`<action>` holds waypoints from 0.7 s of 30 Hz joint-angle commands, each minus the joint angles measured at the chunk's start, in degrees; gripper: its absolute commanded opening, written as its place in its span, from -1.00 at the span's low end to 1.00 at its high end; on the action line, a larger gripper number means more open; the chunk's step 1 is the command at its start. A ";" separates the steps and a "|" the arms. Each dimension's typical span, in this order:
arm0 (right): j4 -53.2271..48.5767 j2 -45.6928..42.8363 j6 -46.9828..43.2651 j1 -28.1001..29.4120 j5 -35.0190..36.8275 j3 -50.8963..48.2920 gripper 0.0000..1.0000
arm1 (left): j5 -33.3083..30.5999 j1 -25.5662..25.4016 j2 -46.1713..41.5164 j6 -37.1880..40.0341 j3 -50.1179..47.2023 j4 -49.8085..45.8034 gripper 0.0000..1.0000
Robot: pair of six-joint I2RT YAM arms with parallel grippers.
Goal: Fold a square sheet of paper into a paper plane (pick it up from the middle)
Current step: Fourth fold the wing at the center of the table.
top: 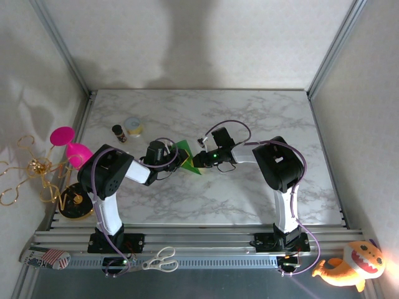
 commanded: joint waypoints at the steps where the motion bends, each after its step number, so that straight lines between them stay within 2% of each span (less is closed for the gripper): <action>1: -5.95 5.16 -0.65 1.00 7.43 -1.07 -0.66 | 1.69 0.52 0.98 -0.32 -0.09 2.46 -0.63; 13: -6.28 5.77 -0.60 1.00 9.48 -1.31 -0.82 | 0.74 1.84 -1.72 -2.44 -2.60 6.07 -0.57; 21: -6.07 6.13 -0.33 1.04 9.68 -1.65 -0.85 | 2.36 1.97 1.09 -4.41 -3.00 9.90 -0.64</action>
